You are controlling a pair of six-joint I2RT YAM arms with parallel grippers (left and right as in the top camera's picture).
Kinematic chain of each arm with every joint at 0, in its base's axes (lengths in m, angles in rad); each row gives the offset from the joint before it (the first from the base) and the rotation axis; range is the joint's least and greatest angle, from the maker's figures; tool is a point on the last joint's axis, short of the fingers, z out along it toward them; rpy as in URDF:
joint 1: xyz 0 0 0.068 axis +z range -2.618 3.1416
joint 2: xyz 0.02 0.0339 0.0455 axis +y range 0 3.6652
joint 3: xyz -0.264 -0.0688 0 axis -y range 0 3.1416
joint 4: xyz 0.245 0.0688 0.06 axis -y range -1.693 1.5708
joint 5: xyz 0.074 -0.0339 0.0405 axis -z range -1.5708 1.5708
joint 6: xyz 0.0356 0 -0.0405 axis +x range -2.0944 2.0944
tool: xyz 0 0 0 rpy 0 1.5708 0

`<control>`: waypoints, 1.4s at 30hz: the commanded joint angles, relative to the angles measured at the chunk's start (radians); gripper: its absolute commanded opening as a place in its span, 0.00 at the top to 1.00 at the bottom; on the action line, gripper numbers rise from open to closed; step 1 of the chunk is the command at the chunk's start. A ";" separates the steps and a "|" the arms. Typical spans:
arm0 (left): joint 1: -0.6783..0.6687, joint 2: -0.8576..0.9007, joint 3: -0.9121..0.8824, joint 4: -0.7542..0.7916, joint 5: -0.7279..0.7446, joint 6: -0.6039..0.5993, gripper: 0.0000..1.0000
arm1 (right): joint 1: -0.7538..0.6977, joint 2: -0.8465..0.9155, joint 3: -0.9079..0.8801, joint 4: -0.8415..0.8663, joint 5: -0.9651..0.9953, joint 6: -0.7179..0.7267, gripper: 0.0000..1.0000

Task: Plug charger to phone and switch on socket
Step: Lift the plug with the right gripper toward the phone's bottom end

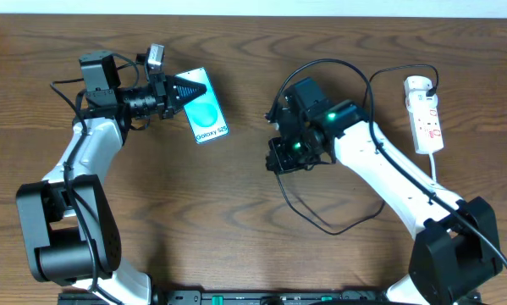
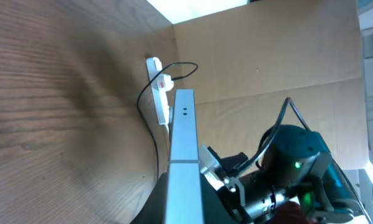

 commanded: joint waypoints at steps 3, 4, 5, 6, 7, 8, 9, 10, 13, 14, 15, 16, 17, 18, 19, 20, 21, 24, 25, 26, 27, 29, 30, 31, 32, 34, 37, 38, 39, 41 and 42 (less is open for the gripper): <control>0.004 0.006 0.000 0.143 0.090 -0.114 0.93 | -0.037 -0.023 0.016 0.026 -0.254 -0.190 0.99; 0.004 0.006 0.000 0.219 0.104 -0.173 0.93 | -0.048 -0.023 0.016 0.040 -0.325 -0.220 0.99; 0.004 0.005 0.000 0.263 0.108 -0.211 0.93 | -0.056 -0.023 0.016 0.053 -0.377 -0.239 0.99; 0.004 0.005 0.000 0.319 0.113 -0.254 0.93 | -0.062 -0.023 0.016 0.064 -0.409 -0.242 0.99; 0.004 0.004 0.000 0.389 0.116 -0.309 0.93 | -0.068 -0.023 0.016 0.088 -0.446 -0.242 0.99; 0.004 0.004 0.000 0.438 0.116 -0.351 0.93 | -0.069 -0.023 0.016 0.105 -0.466 -0.242 0.99; 0.004 0.004 0.000 0.472 0.116 -0.381 0.93 | -0.070 -0.022 0.016 0.127 -0.492 -0.242 0.99; 0.004 0.004 0.000 0.512 0.116 -0.412 0.93 | -0.069 -0.022 0.016 0.146 -0.511 -0.241 0.99; 0.004 0.004 0.000 0.583 0.116 -0.467 0.93 | -0.069 -0.022 0.016 0.211 -0.562 -0.217 0.99; 0.004 0.004 0.000 0.597 0.116 -0.476 0.93 | -0.069 -0.022 0.016 0.230 -0.568 -0.198 0.99; 0.004 0.004 0.000 0.608 0.116 -0.485 0.93 | -0.069 -0.022 0.016 0.248 -0.568 -0.172 0.99; 0.004 0.004 0.000 0.621 0.116 -0.493 0.93 | -0.069 -0.022 0.016 0.261 -0.567 -0.155 0.99; 0.004 0.004 0.000 0.626 0.113 -0.497 0.93 | -0.069 -0.021 0.016 0.276 -0.567 -0.141 0.99; 0.004 0.004 0.000 0.627 0.105 -0.504 0.93 | -0.069 -0.020 0.016 0.302 -0.567 -0.117 0.99; 0.004 0.004 0.000 0.627 0.096 -0.513 0.93 | -0.069 -0.020 0.016 0.319 -0.567 -0.101 0.99; 0.004 0.004 0.000 0.627 0.085 -0.520 0.93 | -0.068 -0.019 0.016 0.351 -0.566 -0.079 0.99; 0.004 0.004 0.000 0.628 0.079 -0.523 0.93 | -0.067 -0.019 0.016 0.367 -0.567 -0.074 0.99; 0.004 0.004 0.000 0.628 0.058 -0.551 0.93 | -0.066 -0.019 0.016 0.420 -0.565 -0.037 0.99; 0.004 0.004 0.000 0.628 0.047 -0.559 0.93 | -0.066 -0.019 0.016 0.431 -0.563 -0.031 0.99; 0.004 0.004 0.002 0.628 0.026 -0.561 0.93 | -0.066 -0.019 0.016 0.444 -0.563 -0.028 0.99; 0.004 0.004 0.004 0.628 0.014 -0.565 0.93 | -0.066 -0.019 0.016 0.451 -0.562 -0.018 0.99; 0.004 0.004 0.010 0.630 0.006 -0.579 0.93 | -0.066 -0.018 0.016 0.455 -0.562 -0.009 0.99; 0.004 0.004 0.012 0.643 0.007 -0.584 0.93 | -0.066 -0.018 0.016 0.455 -0.562 -0.009 0.99; 0.004 0.004 0.012 0.662 0.007 -0.587 0.93 | -0.065 -0.017 0.015 0.455 -0.562 -0.009 0.99; 0.004 0.004 0.012 0.687 0.007 -0.598 0.93 | -0.065 -0.014 0.015 0.455 -0.562 -0.010 0.99; 0.004 0.004 0.012 0.734 0.006 -0.618 0.93 | -0.065 -0.011 0.015 0.457 -0.562 -0.013 0.99; 0.004 0.004 0.012 0.785 0.003 -0.639 0.92 | -0.065 0.016 0.014 0.475 -0.594 -0.017 0.99; 0.004 0.004 0.012 0.785 -0.001 -0.639 0.93 | -0.065 0.027 0.014 0.488 -0.624 -0.017 0.99; 0.004 0.004 0.012 0.785 -0.004 -0.639 0.93 | -0.066 0.042 0.014 0.505 -0.662 -0.016 0.99; 0.004 0.004 0.012 0.785 -0.011 -0.638 0.93 | -0.067 0.079 0.014 0.549 -0.744 -0.011 0.99; 0.004 0.004 0.012 0.792 -0.013 -0.638 0.93 | -0.067 0.099 0.014 0.578 -0.785 -0.008 0.99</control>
